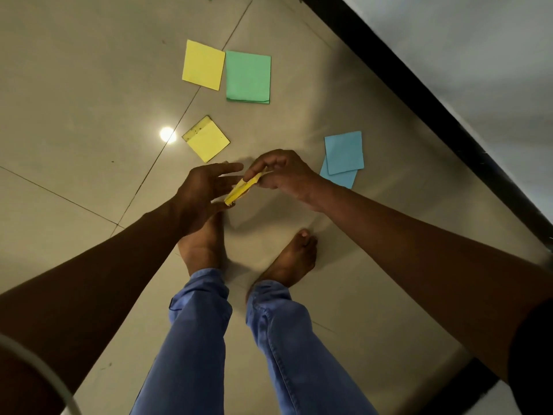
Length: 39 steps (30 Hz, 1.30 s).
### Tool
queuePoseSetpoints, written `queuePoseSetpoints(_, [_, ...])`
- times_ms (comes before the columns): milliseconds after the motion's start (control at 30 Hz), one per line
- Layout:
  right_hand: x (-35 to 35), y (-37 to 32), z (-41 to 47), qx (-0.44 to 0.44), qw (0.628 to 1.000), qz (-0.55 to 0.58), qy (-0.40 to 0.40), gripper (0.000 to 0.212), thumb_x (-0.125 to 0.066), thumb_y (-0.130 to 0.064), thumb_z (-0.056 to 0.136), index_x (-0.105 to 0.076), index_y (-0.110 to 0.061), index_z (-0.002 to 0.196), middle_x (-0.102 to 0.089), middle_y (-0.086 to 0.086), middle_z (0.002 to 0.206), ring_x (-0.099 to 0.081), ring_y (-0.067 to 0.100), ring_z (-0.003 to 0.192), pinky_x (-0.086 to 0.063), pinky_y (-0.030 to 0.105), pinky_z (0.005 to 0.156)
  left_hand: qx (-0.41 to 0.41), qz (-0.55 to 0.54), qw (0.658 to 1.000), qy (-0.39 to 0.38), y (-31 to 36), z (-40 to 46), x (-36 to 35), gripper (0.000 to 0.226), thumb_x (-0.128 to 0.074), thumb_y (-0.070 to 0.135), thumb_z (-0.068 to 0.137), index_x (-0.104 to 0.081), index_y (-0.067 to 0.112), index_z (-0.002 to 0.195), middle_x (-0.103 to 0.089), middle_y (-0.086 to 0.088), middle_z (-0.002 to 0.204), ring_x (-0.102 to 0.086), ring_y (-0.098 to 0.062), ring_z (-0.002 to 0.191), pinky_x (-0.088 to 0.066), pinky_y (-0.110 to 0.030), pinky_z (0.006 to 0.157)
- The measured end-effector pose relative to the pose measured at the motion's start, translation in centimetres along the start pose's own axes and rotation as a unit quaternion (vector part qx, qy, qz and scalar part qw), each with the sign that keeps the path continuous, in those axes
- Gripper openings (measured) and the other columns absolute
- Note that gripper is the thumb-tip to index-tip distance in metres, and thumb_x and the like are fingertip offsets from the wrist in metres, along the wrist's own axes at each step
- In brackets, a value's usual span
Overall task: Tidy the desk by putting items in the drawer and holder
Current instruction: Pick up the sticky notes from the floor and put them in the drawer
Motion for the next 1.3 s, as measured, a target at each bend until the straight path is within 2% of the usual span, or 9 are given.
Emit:
queuePoseSetpoints(67, [-0.2, -0.4, 0.0, -0.006, 1.000, 0.018, -0.024, 0.017, -0.067, 0.004, 0.089, -0.078, -0.007, 0.097, -0.075, 0.001, 0.101, -0.066, 0.021, 0.100, -0.052, 0.027, 0.071, -0.031, 0.034, 0.999, -0.011, 0.3, -0.3, -0.1, 0.031, -0.045, 0.013, 0.103, -0.073, 0.013, 0.118, -0.068, -0.013, 0.128, -0.062, -0.030, 0.120, -0.054, -0.036, 0.086])
queuePoseSetpoints(133, [-0.5, -0.7, 0.1, -0.018, 0.998, 0.050, -0.038, 0.020, -0.064, 0.009, 0.088, -0.078, -0.005, 0.092, -0.075, 0.004, 0.103, -0.066, 0.031, 0.105, -0.056, 0.036, 0.073, -0.032, 0.033, 0.998, -0.030, 0.3, -0.2, 0.2, 0.031, -0.047, 0.007, 0.101, -0.072, 0.008, 0.119, -0.067, -0.013, 0.130, -0.061, -0.034, 0.119, -0.052, -0.048, 0.101])
queuePoseSetpoints(333, [-2.2, -1.7, 0.2, -0.019, 0.996, 0.064, -0.057, 0.029, -0.054, 0.019, 0.088, -0.074, -0.002, 0.085, -0.071, 0.005, 0.100, -0.070, 0.015, 0.086, -0.060, 0.027, 0.071, -0.025, 0.089, 0.994, -0.061, 0.2, 0.4, 1.1, 0.050, -0.049, -0.008, 0.090, -0.059, 0.006, 0.137, -0.059, -0.020, 0.128, -0.053, -0.033, 0.110, -0.040, -0.045, 0.090])
queuePoseSetpoints(500, [-2.8, -2.1, 1.1, -0.044, 0.997, 0.068, 0.015, 0.033, -0.057, 0.011, 0.091, -0.070, -0.012, 0.111, -0.075, 0.006, 0.106, -0.072, 0.019, 0.092, -0.060, 0.030, 0.067, 0.016, 0.056, 0.997, -0.060, -0.5, 0.7, 2.4, 0.047, -0.068, -0.005, 0.088, -0.062, 0.014, 0.130, -0.061, -0.013, 0.134, -0.061, -0.035, 0.123, -0.056, -0.042, 0.095])
queuePoseSetpoints(667, [-2.0, -2.3, 2.5, -0.089, 0.985, 0.073, 0.129, 0.031, -0.050, 0.005, 0.093, -0.070, -0.011, 0.111, -0.075, 0.011, 0.105, -0.076, 0.028, 0.091, -0.064, 0.040, 0.075, 0.009, -0.004, 1.000, -0.020, -0.6, 0.6, 4.2, 0.042, -0.070, 0.004, 0.091, -0.062, 0.013, 0.132, -0.061, -0.014, 0.133, -0.066, -0.032, 0.116, -0.064, -0.033, 0.076])
queuePoseSetpoints(900, [-2.2, -0.8, 5.9, -0.074, 0.972, -0.174, 0.137, 0.035, -0.059, -0.013, 0.087, -0.069, -0.029, 0.116, -0.072, 0.000, 0.111, -0.069, 0.019, 0.099, -0.059, 0.040, 0.091, 0.010, -0.052, 0.998, 0.019, -2.6, 0.9, 6.0, 0.039, -0.063, -0.002, 0.095, -0.058, 0.005, 0.133, -0.058, -0.020, 0.134, -0.067, -0.032, 0.107, -0.064, -0.031, 0.068])
queuePoseSetpoints(1000, [-3.4, -0.7, 6.9, -0.023, 0.941, -0.326, 0.091, 0.045, -0.061, -0.015, 0.090, -0.060, -0.023, 0.134, -0.065, 0.003, 0.124, -0.061, 0.021, 0.114, -0.050, 0.032, 0.096, 0.011, -0.063, 0.998, 0.017, -3.2, 1.0, 7.0, 0.033, -0.058, -0.006, 0.096, -0.059, 0.008, 0.127, -0.062, -0.016, 0.124, -0.067, -0.031, 0.106, -0.064, -0.031, 0.068])
queuePoseSetpoints(1133, [-5.5, -1.2, 8.9, 0.105, 0.862, -0.487, 0.094, 0.053, -0.066, -0.016, 0.088, -0.053, -0.016, 0.140, -0.053, 0.013, 0.131, -0.055, 0.033, 0.119, -0.054, 0.045, 0.091, -0.001, -0.055, 0.998, 0.026, -3.9, 1.1, 8.5, 0.038, -0.057, -0.008, 0.096, -0.057, 0.010, 0.129, -0.063, -0.007, 0.111, -0.066, -0.024, 0.097, -0.063, -0.033, 0.073])
queuePoseSetpoints(1300, [-7.5, -3.0, 12.2, 0.173, 0.758, -0.623, 0.092, 0.069, -0.074, -0.016, 0.084, -0.046, -0.009, 0.147, -0.049, 0.013, 0.145, -0.052, 0.035, 0.123, -0.053, 0.046, 0.084, -0.006, -0.075, 0.996, 0.037, -4.2, 1.3, 9.9, 0.041, -0.055, -0.011, 0.097, -0.056, 0.012, 0.131, -0.060, -0.013, 0.119, -0.065, -0.027, 0.103, -0.062, -0.036, 0.075])
Point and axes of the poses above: each hand's wrist, its own z-axis towards the middle knuckle, its own x-axis out of the back of the hand, y = z × x, the point moved 3 cm from there along z, towards the middle knuckle
